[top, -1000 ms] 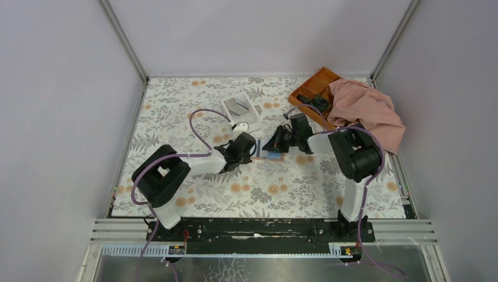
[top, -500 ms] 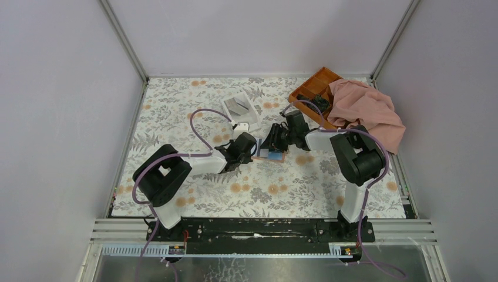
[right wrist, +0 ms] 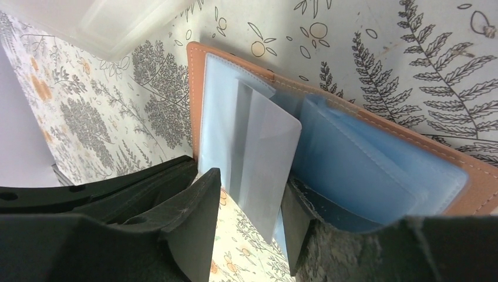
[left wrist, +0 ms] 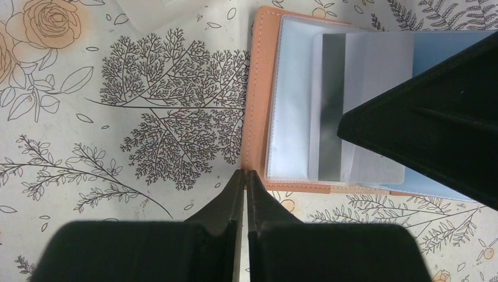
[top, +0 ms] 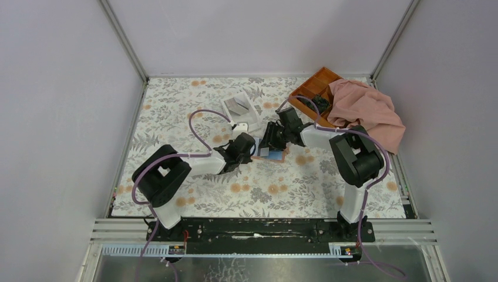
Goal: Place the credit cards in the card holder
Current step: Insert the credit card into the card holder.
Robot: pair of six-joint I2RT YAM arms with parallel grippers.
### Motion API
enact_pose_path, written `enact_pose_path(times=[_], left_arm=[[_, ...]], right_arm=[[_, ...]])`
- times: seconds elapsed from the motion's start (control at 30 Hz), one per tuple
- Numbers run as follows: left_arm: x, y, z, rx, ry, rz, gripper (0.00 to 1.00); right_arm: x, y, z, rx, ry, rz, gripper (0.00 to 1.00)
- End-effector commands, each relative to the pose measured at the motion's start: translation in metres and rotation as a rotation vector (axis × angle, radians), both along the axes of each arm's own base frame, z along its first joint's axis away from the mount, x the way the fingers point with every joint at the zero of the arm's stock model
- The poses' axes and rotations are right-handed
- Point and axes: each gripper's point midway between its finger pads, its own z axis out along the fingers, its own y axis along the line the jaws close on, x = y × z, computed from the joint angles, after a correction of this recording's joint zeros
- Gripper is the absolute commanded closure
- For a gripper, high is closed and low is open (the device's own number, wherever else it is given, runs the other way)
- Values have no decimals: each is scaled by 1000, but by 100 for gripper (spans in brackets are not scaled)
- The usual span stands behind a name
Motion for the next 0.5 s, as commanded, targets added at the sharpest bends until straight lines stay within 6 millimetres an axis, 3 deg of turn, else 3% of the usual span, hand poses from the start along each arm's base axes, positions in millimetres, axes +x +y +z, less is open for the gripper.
enact_pose_path(times=[0.0,0.47], left_arm=[[-41,22,-50,101,171,-53,96],[-48,12,-46,43,171,-98,99]], right_arm=[[-11,-30,-36,-206,64,-33,50],[-18,-10,-52,-295,90,-22,50]])
